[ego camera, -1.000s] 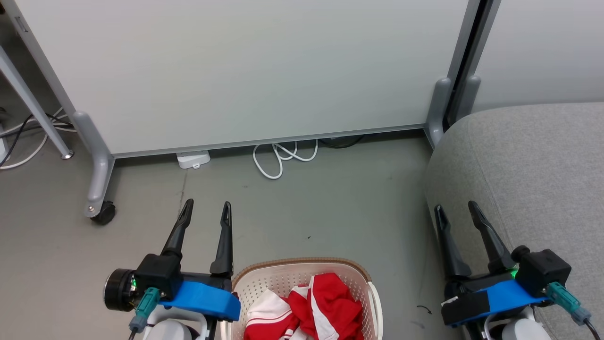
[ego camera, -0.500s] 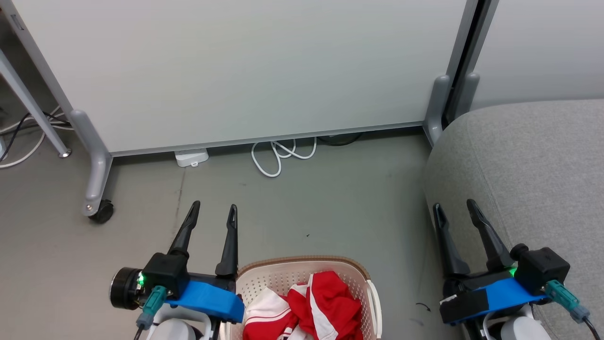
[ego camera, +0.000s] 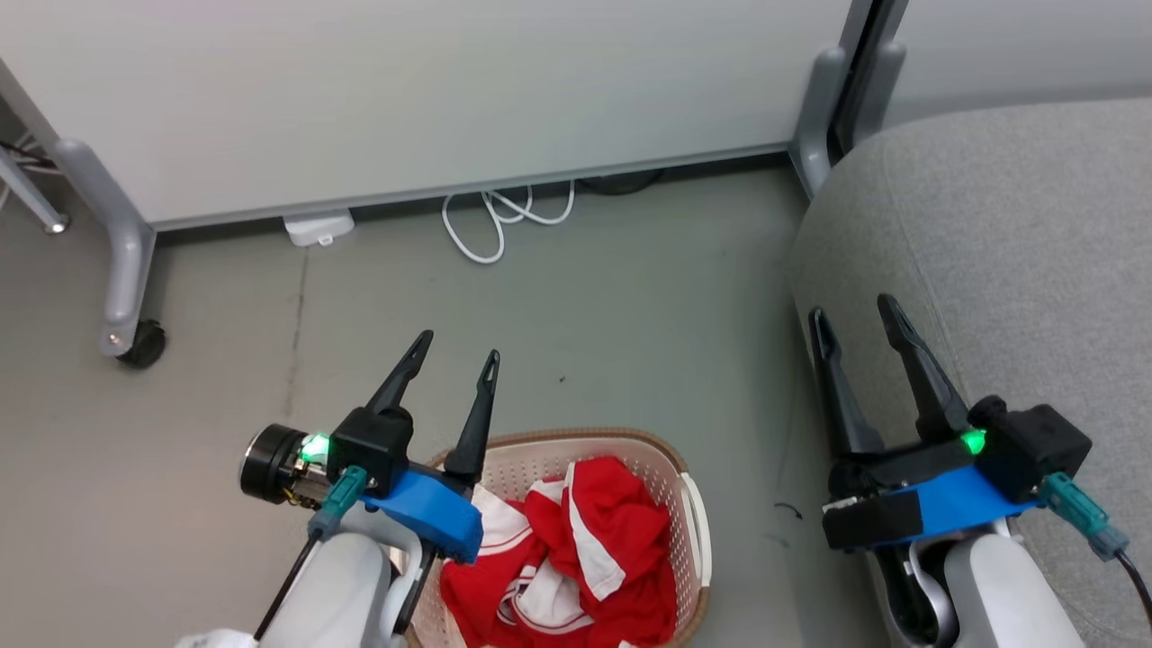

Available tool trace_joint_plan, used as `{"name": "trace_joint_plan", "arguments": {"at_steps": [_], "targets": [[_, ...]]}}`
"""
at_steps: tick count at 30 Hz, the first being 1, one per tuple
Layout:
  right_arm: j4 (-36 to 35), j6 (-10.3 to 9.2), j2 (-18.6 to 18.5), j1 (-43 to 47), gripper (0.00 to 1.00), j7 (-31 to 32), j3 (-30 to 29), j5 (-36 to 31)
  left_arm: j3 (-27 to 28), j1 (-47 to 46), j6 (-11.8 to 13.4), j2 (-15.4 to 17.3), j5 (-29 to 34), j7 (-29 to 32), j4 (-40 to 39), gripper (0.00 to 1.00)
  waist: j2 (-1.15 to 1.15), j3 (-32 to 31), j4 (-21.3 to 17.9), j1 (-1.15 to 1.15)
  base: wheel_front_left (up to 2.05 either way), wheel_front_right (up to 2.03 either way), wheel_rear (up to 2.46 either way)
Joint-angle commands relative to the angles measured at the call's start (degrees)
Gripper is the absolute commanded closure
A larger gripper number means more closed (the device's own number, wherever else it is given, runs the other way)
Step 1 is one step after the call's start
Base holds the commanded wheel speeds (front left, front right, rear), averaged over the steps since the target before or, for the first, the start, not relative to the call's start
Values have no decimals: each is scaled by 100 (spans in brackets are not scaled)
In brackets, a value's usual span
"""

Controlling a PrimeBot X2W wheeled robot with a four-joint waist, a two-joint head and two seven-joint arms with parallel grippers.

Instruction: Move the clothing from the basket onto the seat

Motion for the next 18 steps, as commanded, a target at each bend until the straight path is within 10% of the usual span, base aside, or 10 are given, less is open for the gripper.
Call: {"name": "trace_joint_plan", "arguments": {"at_steps": [1,18], "targets": [[-71,13,-28,-185,0,-17,40,-55,-58,-250,-36,45,-19,-16,155,0,0,477,-194,0,0,0,0],[-426,9,-25,-1198,0,-11,205,-182,-1985,-1943,-35,486,-95,-16,2352,0,0,2315,-604,0,0,0,0]]}}
